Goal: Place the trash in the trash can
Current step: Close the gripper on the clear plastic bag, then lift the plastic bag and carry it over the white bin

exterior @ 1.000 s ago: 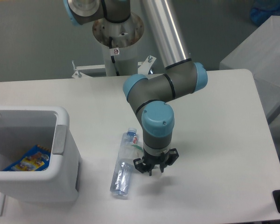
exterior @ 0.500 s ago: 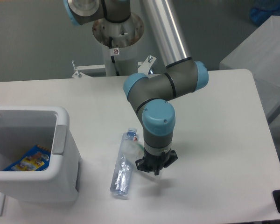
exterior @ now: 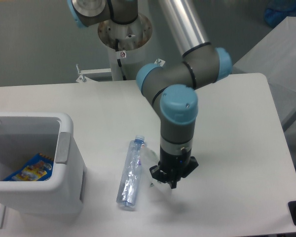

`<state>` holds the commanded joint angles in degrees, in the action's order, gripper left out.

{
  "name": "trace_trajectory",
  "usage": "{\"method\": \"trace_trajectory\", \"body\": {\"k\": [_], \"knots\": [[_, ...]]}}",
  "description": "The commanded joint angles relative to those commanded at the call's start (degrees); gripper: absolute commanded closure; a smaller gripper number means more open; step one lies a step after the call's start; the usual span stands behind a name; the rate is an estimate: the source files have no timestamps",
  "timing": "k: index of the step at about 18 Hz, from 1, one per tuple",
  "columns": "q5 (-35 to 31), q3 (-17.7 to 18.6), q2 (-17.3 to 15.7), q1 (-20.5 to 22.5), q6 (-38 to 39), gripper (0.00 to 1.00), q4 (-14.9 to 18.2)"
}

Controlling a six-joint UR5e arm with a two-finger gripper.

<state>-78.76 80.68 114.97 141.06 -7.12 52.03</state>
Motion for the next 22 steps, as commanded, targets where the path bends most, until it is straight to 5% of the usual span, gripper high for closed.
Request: {"method": "trace_trajectory", "body": {"k": [6, 11, 16, 22], "knots": [[4.6, 0.0, -4.9, -0.3, 1.7, 0.97, 0.2], [10.8, -2.0, -9.7, -0.5, 11.4, 0.97, -0.2], [12.0, -6.8, -9.9, -2.9, 17.7, 0.97, -0.3], [12.3, -8.0, -11.3, -6.1, 17.8, 0.97, -1.1]]}}
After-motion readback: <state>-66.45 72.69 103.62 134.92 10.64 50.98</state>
